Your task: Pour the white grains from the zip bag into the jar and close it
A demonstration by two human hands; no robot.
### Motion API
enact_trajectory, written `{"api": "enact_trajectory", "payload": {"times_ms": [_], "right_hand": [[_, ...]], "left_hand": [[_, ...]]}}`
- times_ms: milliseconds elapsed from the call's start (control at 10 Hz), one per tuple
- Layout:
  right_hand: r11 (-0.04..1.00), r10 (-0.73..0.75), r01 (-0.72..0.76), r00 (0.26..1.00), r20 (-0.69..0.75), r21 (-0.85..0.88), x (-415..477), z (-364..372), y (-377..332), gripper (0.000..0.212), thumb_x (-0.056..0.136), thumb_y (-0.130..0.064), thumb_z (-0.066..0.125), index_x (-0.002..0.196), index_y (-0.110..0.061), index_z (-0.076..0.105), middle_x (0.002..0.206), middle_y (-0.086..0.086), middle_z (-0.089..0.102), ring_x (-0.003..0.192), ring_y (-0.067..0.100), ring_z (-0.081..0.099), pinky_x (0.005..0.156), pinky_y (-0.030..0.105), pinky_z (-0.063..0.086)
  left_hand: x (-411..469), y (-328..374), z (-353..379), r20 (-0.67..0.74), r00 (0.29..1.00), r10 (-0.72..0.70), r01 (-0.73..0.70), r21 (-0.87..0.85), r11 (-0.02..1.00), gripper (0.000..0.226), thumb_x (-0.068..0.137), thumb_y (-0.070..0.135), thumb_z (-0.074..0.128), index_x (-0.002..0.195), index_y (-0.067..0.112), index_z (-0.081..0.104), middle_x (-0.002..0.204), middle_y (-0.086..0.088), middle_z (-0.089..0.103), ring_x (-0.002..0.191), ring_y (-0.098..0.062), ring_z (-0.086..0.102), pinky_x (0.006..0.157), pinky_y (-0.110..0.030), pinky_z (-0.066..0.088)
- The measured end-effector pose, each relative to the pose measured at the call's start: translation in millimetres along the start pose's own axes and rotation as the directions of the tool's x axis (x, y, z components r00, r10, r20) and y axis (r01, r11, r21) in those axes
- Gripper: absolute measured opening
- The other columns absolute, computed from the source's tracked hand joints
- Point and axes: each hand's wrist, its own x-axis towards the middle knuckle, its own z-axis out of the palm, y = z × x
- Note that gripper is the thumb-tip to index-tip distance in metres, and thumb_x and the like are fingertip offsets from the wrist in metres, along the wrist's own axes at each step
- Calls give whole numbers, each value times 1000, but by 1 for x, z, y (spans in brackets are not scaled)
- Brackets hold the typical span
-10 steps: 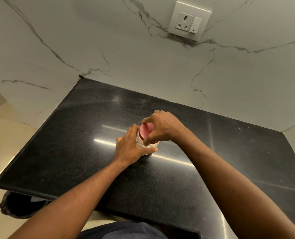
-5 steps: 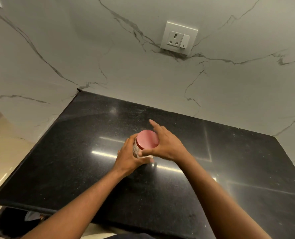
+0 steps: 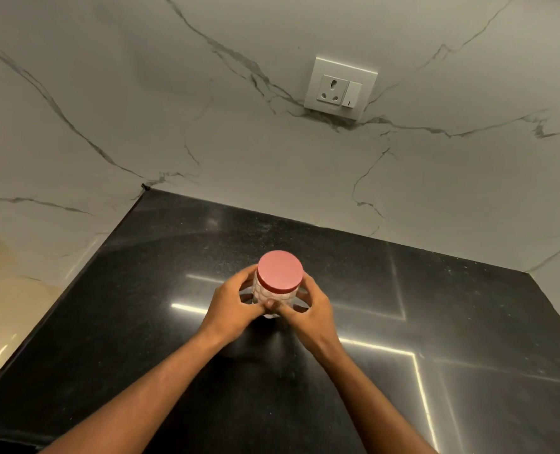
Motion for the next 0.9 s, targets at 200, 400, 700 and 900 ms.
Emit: {"api": "enact_trajectory", "payload": {"times_ms": [200,400,700,900], "right_hand": [[995,-57,52,997,-49,-88,51,-1,-21,89,73,-66,82,148,-34,48,131,-21,62,117,-8,62,95,10,51],[987,-9,6,1000,-22,-163,93,7,-12,91,76,-63,81,150,-25,44,142,-2,62,122,8,60,102,24,49],[969,81,-79,997,2,-236,103,10,4,88,82,-58,79,154,-29,37,149,-4,57,128,5,55,106,24,44],[928,30,-37,999,-25,-370,86,5,-7,98,90,-55,72,164,-26,15,166,0,38,149,18,41,120,45,40]], "left_hand": [[59,22,-16,32,999,11,-11,-17,1000,81,79,6,89,150,21,53,139,3,68,126,-14,66,107,-37,56],[101,21,-18,80,996,-46,47,-2,999,85,83,-7,81,155,18,45,146,-6,62,134,-21,60,111,-40,53],[110,9,-11,97,992,-77,78,-2,997,86,83,-2,83,156,19,42,150,-7,58,139,-22,56,112,-36,49],[90,18,-10,11,998,-59,58,98,994,98,82,20,89,162,17,32,161,-8,46,147,-26,45,117,-40,43]]}}
